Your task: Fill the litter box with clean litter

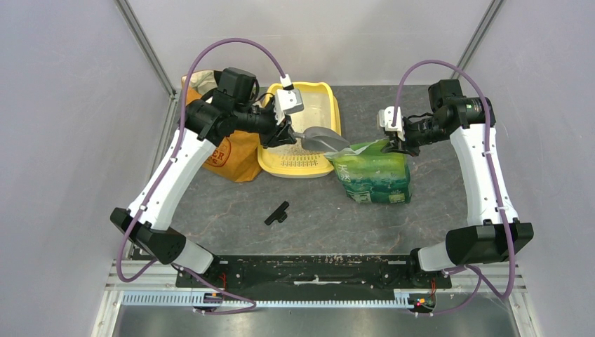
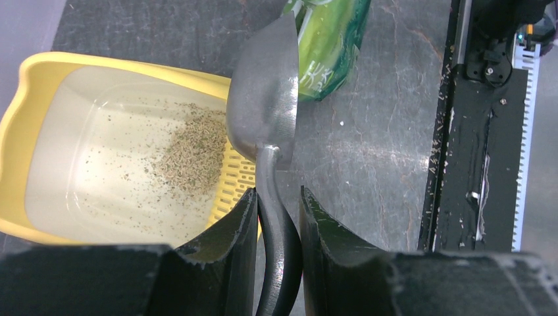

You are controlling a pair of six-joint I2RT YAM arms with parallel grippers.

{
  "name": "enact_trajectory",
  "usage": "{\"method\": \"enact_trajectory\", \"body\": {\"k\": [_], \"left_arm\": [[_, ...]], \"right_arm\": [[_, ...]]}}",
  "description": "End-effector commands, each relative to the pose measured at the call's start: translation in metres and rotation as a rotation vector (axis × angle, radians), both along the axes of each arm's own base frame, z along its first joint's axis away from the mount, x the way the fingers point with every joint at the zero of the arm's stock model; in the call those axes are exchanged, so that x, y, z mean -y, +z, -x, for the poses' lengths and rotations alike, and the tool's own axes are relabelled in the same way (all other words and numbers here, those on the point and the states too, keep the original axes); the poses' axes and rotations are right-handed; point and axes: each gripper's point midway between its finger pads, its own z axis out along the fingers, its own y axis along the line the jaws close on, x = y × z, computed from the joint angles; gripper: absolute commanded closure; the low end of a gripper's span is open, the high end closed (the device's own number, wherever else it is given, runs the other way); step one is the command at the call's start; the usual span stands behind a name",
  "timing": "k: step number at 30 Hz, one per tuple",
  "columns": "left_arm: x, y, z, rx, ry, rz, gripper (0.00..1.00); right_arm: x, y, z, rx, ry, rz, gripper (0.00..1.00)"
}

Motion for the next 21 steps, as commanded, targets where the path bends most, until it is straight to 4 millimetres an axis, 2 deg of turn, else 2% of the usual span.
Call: {"method": "enact_trajectory", "body": {"k": [1, 9, 15, 18, 21], "left_arm": [[0.005, 0.008, 0.001, 0.064, -0.071, 0.012, 0.98], [0.009, -0.003, -0.011, 0.064, -0.061, 0.002, 0.98], [0.017, -0.016, -0.005, 0.003, -0.093, -0.009, 0.98], [0.029, -0.023, -0.003, -0.074, -0.077, -0.007, 0.98], [0.046, -0.032, -0.001, -0.237, -0.016, -0.004, 0.98]], "right_arm": [[-0.007, 0.028, -0.004, 0.099, 0.029, -0.047, 1.00], [-0.007, 0.029, -0.004, 0.107, 0.033, -0.046, 1.00], [-0.009, 0.031, -0.006, 0.113, 0.038, -0.054, 1.00], [-0.011, 0.034, -0.008, 0.115, 0.042, -0.066, 1.00], [-0.017, 0.035, -0.010, 0.119, 0.053, -0.071, 1.00]]}}
